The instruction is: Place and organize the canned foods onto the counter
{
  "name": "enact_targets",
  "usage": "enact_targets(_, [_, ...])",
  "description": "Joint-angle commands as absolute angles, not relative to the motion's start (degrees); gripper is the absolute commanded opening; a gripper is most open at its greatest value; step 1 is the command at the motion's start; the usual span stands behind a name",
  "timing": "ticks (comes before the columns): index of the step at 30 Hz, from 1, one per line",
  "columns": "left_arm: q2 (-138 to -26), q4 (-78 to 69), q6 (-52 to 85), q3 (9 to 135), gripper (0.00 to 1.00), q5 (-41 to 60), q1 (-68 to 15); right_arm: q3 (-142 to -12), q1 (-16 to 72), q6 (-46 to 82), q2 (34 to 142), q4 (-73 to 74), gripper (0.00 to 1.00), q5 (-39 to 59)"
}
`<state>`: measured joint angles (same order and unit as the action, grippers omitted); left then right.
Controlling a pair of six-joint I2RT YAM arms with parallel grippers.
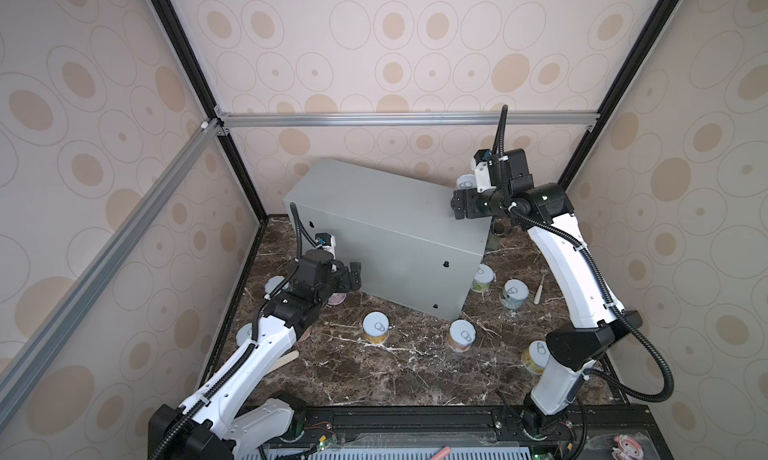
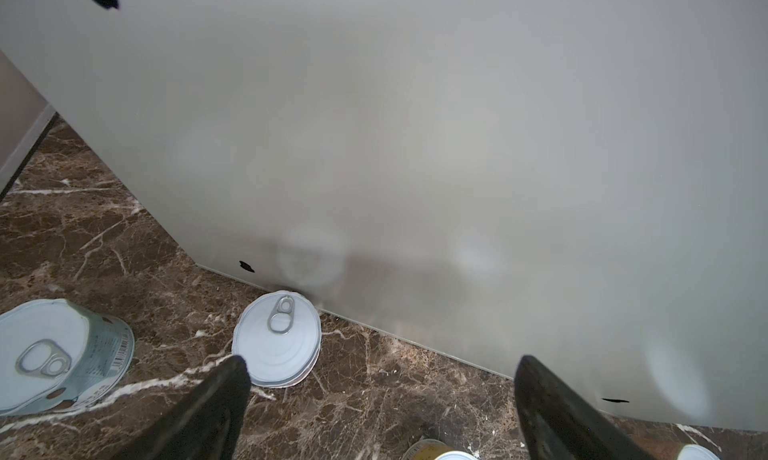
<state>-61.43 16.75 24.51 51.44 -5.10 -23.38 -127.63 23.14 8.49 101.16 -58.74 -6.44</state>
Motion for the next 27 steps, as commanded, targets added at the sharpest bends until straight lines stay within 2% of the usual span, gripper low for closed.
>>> enact_targets(1, [-60.3, 19.8, 26.9, 52.1, 0.99, -7.4, -23.6, -126.0, 23.0, 8.2, 95.9, -59.1, 0.99, -5.5])
enact_targets(9, [-58.1, 20.4, 29.8, 49.4, 0.99, -8.1, -23.3, -116.4, 23.0, 9.5, 84.2, -55.5, 1.0, -5.0])
enact_targets(19, [-60.6, 17.1, 34.0, 43.0, 0.99, -11.3, -21.8, -89.5, 22.6, 15.5, 61.9, -45.6, 0.99, -4.1])
enact_targets(27, [-64.1, 14.9, 34.5, 41.1, 0.99, -13.6, -21.5, -72.2, 11.4, 24.3, 48.4, -42.9, 0.99, 0.3])
